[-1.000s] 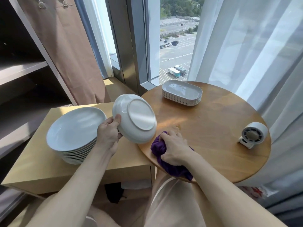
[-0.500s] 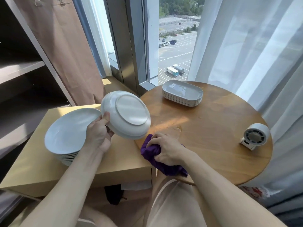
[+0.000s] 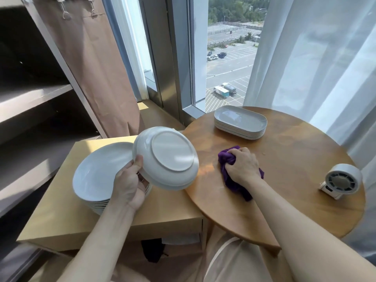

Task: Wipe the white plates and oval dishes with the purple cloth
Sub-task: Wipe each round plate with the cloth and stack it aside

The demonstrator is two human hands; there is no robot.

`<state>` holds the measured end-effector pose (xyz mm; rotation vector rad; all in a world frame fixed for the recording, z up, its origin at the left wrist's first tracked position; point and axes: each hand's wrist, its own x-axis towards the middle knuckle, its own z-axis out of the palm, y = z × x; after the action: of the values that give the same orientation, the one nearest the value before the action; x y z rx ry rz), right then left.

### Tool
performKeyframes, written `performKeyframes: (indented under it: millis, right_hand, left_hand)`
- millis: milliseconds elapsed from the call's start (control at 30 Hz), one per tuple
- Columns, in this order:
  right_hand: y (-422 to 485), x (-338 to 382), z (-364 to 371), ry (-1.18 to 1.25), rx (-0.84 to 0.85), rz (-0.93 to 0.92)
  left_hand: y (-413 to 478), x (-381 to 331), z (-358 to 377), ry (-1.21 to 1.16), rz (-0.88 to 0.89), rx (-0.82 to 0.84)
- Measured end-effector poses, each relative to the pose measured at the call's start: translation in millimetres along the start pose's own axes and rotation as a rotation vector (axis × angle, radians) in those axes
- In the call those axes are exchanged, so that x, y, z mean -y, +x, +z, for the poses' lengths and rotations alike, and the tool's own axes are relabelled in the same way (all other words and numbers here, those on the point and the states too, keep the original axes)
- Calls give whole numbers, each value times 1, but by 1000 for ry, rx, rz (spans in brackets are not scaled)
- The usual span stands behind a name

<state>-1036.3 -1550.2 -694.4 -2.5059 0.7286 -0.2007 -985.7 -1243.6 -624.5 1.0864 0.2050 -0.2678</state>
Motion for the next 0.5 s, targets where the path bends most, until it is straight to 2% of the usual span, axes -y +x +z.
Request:
performKeyframes:
  millis: [233,500]
  right_hand:
    - [8,37,14,-32,153,-276]
    - [-45,66,25,13,396,-522]
  left_hand:
    - [6,-27,1,0,63,14]
    - [16,-29,17,-30,46,28]
